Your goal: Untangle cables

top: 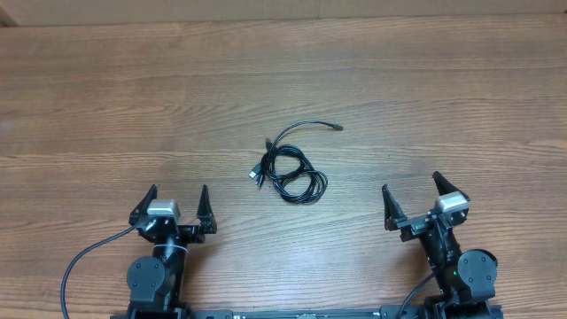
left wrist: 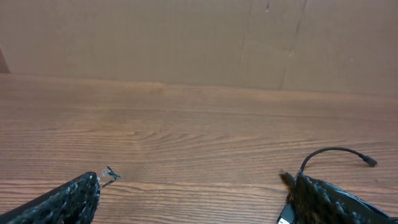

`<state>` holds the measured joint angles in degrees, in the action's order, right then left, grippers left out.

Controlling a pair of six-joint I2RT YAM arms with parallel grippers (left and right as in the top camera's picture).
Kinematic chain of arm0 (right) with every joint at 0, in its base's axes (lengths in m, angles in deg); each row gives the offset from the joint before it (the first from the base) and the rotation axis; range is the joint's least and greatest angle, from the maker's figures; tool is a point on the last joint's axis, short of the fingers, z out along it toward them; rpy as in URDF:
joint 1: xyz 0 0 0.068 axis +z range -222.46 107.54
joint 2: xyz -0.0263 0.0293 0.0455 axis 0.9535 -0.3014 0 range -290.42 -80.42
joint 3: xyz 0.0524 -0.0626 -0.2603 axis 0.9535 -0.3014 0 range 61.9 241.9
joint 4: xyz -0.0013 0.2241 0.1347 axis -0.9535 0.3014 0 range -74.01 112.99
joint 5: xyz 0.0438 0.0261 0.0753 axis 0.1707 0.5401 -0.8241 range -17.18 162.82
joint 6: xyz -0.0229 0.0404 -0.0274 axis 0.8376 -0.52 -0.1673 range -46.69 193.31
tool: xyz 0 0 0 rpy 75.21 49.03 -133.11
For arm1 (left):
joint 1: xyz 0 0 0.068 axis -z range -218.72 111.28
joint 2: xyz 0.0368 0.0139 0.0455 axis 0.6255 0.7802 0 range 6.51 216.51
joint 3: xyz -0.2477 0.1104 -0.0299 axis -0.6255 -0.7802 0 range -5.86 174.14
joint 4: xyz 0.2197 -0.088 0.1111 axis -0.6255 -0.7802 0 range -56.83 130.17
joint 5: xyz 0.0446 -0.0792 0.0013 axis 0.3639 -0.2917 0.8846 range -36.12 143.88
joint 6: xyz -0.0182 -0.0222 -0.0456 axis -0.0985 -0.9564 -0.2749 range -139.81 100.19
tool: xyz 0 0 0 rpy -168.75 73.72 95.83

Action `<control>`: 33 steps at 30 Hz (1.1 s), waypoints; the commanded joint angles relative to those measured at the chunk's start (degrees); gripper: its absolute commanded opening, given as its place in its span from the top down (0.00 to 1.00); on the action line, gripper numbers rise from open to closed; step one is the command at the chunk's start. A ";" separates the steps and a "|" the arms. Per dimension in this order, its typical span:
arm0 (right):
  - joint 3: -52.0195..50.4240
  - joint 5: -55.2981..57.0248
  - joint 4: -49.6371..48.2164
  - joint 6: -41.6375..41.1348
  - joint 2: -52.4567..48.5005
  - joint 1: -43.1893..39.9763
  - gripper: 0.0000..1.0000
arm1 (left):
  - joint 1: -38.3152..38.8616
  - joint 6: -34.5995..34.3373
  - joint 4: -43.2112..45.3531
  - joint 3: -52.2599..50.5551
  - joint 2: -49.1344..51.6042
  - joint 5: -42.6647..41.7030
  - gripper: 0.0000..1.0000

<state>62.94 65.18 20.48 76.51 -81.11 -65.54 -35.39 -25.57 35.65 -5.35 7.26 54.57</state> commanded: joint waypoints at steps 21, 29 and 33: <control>-0.59 0.07 -0.31 -0.15 0.55 0.37 0.00 | -0.42 0.90 0.15 -0.24 -0.50 -0.09 0.00; -0.59 0.07 -0.31 -0.15 0.55 0.37 0.00 | -0.42 0.02 0.44 -0.24 -0.50 -0.66 0.00; -0.59 0.07 -0.31 -0.15 0.55 0.37 0.00 | -0.42 -0.90 0.42 -0.24 -0.50 -2.16 0.00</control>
<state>62.94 65.20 20.48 76.53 -81.11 -65.56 -35.39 -25.70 35.81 -5.35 7.26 54.29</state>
